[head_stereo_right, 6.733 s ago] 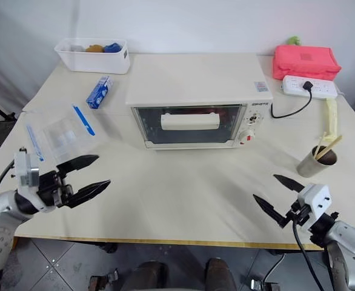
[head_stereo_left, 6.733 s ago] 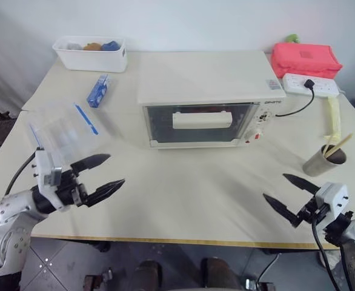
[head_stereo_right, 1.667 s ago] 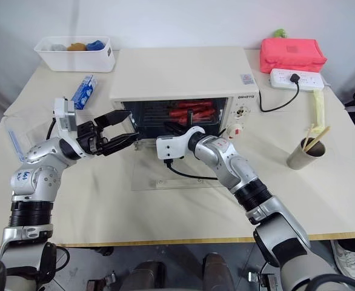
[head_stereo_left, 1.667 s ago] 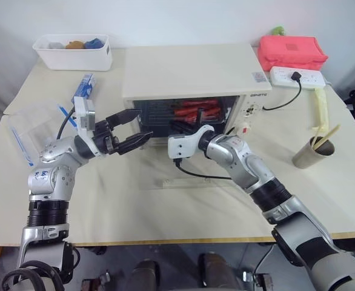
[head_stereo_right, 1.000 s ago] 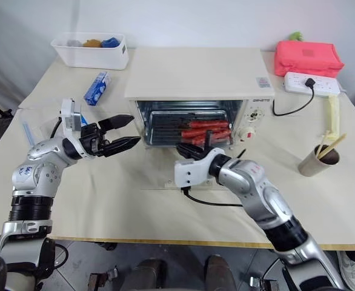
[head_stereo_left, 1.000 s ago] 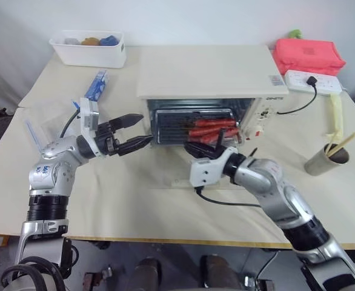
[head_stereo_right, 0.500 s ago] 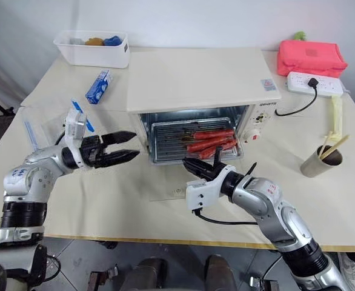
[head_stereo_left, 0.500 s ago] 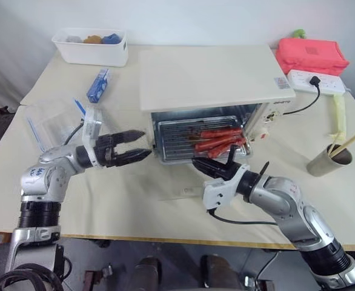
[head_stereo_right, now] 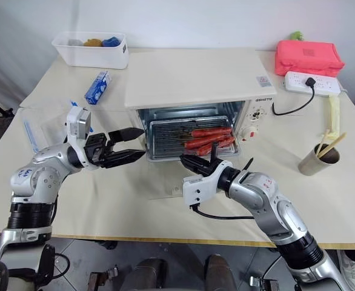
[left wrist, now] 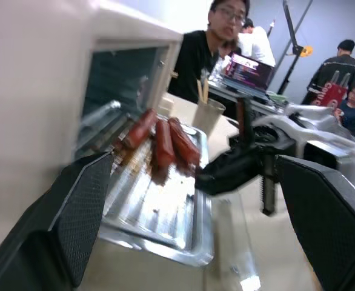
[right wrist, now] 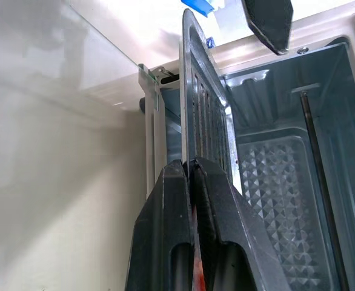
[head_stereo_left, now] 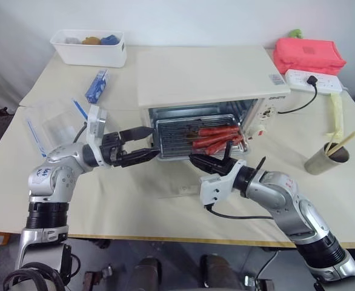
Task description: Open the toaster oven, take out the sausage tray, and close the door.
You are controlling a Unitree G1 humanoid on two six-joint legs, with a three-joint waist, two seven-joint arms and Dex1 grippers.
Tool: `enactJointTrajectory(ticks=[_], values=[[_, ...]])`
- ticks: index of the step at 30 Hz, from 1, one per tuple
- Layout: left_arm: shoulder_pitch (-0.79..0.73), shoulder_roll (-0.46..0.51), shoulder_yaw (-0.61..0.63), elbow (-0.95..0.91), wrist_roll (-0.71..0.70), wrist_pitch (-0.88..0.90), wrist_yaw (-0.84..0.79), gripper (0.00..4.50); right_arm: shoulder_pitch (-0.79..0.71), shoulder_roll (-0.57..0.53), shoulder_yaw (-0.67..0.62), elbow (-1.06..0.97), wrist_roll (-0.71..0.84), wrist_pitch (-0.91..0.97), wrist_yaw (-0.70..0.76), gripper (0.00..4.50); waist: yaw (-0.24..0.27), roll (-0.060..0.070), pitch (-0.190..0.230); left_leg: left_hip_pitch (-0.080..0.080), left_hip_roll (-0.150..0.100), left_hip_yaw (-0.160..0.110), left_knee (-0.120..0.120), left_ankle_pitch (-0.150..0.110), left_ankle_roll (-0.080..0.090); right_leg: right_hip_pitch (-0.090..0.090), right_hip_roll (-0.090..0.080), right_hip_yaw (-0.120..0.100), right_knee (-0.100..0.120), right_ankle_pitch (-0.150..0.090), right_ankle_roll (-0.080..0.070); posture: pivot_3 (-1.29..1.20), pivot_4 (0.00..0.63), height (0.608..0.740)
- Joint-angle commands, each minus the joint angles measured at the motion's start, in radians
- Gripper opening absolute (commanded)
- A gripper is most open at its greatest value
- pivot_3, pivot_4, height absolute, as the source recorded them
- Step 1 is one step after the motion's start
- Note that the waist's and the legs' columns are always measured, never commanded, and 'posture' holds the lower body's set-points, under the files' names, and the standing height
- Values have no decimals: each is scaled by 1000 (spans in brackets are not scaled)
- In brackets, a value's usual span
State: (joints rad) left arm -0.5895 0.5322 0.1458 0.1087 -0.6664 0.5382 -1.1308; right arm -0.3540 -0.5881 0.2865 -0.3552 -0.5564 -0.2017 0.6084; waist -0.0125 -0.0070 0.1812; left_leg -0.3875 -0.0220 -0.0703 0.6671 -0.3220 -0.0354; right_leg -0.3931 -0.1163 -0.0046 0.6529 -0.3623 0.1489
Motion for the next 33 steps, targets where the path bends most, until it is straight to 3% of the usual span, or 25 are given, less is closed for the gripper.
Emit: enactJointTrajectory(ticks=[1, 14, 17, 21, 27, 33], values=[[-46, -14, 26, 58, 29, -78, 29, 4500, 11, -23, -52, -76, 41, -35, -5, 22, 7, 0, 0, 0, 0, 0, 1, 0, 0, 0, 0, 0, 0, 0, 0, 0, 150, 740], [-82, -8, -9, 165, 57, -62, 4, 4500, 197, -78, -155, -264, 86, -30, 6, 22, 10, 0, 0, 1, 0, 0, 6, 0, 0, 2, 0, 0, 3, 0, 0, 0, 150, 740], [-53, 30, 2, 118, -1, 87, 4, 4500, 207, -72, -157, -278, 71, -23, 3, 22, 8, 0, 0, 1, 0, 0, 6, 0, 0, 2, 0, 1, 4, 0, 0, 0, 150, 740], [-50, 79, 26, 76, -57, 403, 152, 4500, 214, -76, -155, -291, 73, -21, 14, 22, 3, 0, 0, 1, 0, 0, 4, 0, 0, 1, 1, 1, 5, 0, 0, 0, 150, 740], [-34, 6, 122, -30, -256, 733, 291, 4500, 206, -95, -151, -288, 93, -31, 45, 22, 9, 0, 0, 1, 0, -1, 4, 0, 0, 1, 0, 2, 5, 0, 0, 0, 150, 740], [-31, -59, 213, -64, -377, 896, 399, 4500, 195, -96, -140, -267, 108, -41, 64, 22, 5, 0, 0, 1, 0, 0, 5, 0, 0, 1, 0, 3, 5, 0, 0, 0, 150, 740]])
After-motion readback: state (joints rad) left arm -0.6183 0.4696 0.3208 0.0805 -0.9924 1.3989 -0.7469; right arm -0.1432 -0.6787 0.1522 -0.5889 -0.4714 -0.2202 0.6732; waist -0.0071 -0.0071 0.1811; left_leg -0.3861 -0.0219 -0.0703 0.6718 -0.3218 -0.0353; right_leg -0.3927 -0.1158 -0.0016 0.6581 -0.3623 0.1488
